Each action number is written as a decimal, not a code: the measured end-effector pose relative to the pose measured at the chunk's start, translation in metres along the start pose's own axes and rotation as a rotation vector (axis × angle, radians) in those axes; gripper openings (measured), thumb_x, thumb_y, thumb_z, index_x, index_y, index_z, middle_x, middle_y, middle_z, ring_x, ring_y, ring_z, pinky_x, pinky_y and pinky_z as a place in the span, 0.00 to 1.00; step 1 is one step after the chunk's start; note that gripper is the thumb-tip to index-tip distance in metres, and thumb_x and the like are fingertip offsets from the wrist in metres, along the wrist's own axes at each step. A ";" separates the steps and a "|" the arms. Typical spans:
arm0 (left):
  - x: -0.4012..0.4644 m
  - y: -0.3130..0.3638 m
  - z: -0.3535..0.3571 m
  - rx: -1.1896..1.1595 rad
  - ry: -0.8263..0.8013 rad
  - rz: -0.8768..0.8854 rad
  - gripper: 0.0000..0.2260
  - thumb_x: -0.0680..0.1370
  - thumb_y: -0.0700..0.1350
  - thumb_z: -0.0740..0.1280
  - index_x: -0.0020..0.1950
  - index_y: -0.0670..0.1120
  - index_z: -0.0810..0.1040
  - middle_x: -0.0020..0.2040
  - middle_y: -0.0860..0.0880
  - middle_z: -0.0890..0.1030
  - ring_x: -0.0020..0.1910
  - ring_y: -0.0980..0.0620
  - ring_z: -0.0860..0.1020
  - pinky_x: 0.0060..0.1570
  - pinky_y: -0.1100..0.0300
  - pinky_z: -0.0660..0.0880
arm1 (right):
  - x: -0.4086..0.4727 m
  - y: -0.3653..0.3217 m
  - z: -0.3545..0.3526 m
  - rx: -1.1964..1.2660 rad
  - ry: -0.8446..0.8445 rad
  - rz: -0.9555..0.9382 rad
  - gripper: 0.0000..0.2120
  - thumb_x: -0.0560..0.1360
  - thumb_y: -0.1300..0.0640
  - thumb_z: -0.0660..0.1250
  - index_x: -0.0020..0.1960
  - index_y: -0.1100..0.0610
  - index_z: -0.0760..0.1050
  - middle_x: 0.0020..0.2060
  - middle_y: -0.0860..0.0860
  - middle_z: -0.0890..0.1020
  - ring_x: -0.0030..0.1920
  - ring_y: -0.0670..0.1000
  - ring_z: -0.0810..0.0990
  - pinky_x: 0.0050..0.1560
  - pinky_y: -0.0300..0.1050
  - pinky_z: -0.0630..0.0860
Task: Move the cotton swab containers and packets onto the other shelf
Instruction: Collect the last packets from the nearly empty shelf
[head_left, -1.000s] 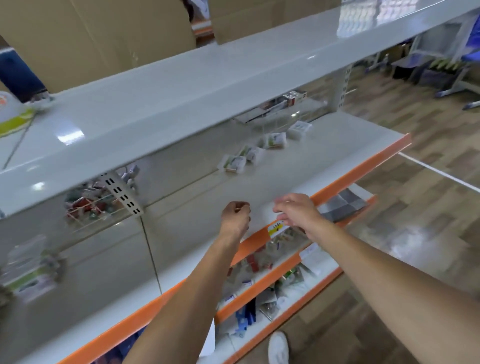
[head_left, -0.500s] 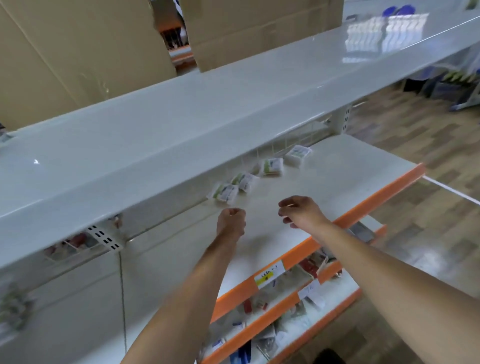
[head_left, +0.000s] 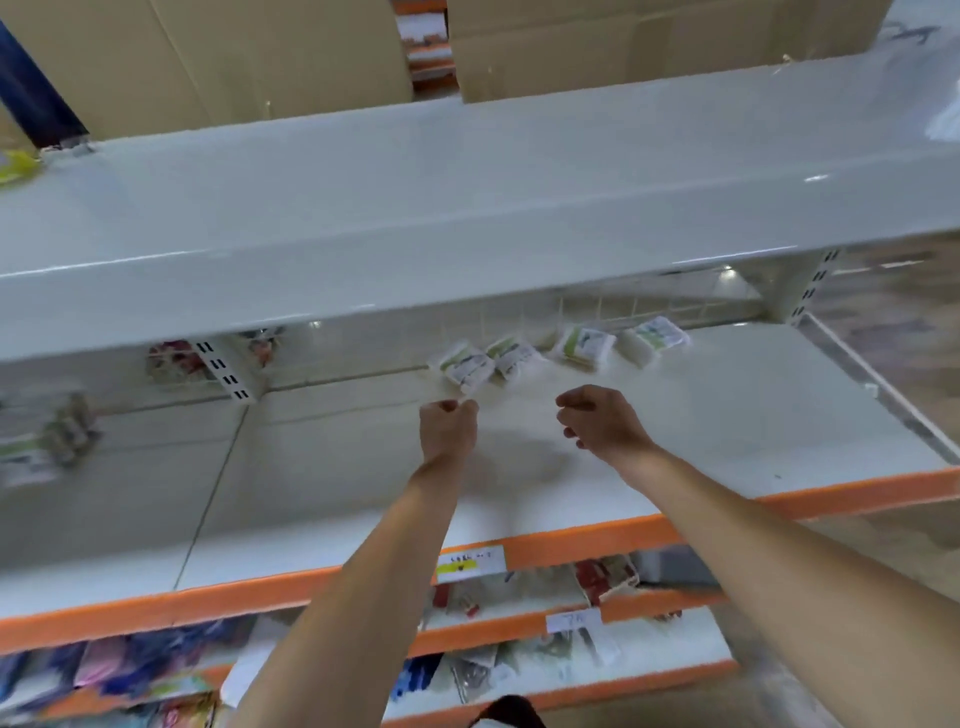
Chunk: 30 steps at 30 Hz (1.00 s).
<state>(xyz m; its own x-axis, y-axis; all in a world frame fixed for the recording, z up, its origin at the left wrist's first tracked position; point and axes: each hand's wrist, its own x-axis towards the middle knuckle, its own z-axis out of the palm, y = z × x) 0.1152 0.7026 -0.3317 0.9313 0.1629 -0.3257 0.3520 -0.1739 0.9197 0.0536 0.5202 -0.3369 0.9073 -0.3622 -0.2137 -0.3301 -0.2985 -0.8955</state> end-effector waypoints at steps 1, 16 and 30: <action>0.000 0.000 0.001 -0.010 0.019 0.000 0.03 0.70 0.41 0.66 0.39 0.42 0.77 0.35 0.40 0.75 0.36 0.47 0.73 0.40 0.56 0.70 | 0.003 0.000 -0.001 -0.013 -0.006 -0.015 0.10 0.74 0.57 0.69 0.54 0.51 0.82 0.45 0.47 0.85 0.44 0.48 0.84 0.43 0.43 0.78; 0.061 0.012 0.008 0.270 0.117 -0.005 0.24 0.73 0.60 0.68 0.58 0.44 0.67 0.49 0.43 0.82 0.31 0.46 0.82 0.24 0.57 0.77 | 0.070 -0.003 0.048 -0.185 0.131 -0.241 0.26 0.76 0.55 0.70 0.72 0.57 0.70 0.66 0.58 0.73 0.59 0.58 0.77 0.58 0.46 0.71; 0.095 -0.001 0.003 0.106 0.040 -0.081 0.08 0.66 0.43 0.80 0.34 0.44 0.82 0.26 0.47 0.80 0.20 0.51 0.73 0.30 0.59 0.76 | 0.104 -0.004 0.050 -0.218 0.186 -0.053 0.19 0.78 0.44 0.65 0.62 0.55 0.78 0.60 0.59 0.78 0.54 0.60 0.80 0.59 0.58 0.79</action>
<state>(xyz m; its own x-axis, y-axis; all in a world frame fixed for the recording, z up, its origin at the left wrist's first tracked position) 0.2039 0.7150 -0.3645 0.8957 0.2191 -0.3868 0.4358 -0.2603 0.8616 0.1621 0.5276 -0.3749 0.8678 -0.4912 -0.0755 -0.3503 -0.4969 -0.7940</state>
